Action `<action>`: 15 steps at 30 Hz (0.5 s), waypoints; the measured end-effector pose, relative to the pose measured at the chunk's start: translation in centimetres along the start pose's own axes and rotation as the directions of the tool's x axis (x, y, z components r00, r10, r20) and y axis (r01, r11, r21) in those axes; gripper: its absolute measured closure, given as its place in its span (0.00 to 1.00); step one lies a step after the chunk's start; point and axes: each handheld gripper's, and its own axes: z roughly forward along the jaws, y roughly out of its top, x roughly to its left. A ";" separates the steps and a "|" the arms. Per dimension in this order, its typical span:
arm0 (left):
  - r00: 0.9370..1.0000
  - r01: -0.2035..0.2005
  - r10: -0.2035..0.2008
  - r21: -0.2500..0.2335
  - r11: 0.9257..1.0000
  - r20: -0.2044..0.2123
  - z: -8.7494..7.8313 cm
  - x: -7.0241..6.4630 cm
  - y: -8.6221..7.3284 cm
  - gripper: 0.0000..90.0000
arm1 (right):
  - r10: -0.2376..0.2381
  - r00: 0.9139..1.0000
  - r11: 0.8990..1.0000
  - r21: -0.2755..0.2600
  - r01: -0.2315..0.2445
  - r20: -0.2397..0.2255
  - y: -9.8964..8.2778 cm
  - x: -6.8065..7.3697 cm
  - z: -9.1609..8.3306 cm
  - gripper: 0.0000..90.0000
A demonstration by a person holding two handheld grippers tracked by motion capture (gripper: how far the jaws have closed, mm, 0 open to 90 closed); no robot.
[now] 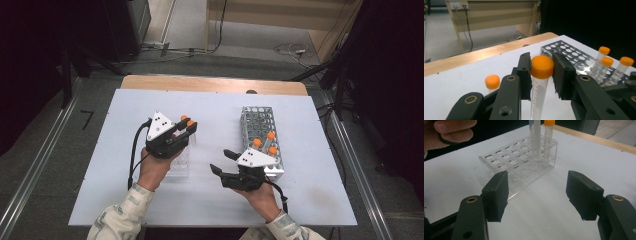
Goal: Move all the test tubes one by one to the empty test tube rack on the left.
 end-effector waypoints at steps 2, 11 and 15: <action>1.000 0.005 -0.005 -0.003 1.000 -0.014 0.0 0.4 0.2 0.79 | 0.000 1.000 1.000 -0.001 0.000 -0.001 0.0 0.0 0.0 0.36; 0.997 0.012 -0.012 -0.012 1.000 -0.076 0.2 2.0 0.7 0.79 | 0.000 1.000 1.000 0.001 0.000 -0.002 0.0 0.0 0.0 0.36; 0.995 0.018 -0.020 -0.015 1.000 -0.093 0.4 2.4 0.8 0.79 | -0.002 1.000 1.000 0.001 0.002 -0.002 0.0 0.1 0.1 0.36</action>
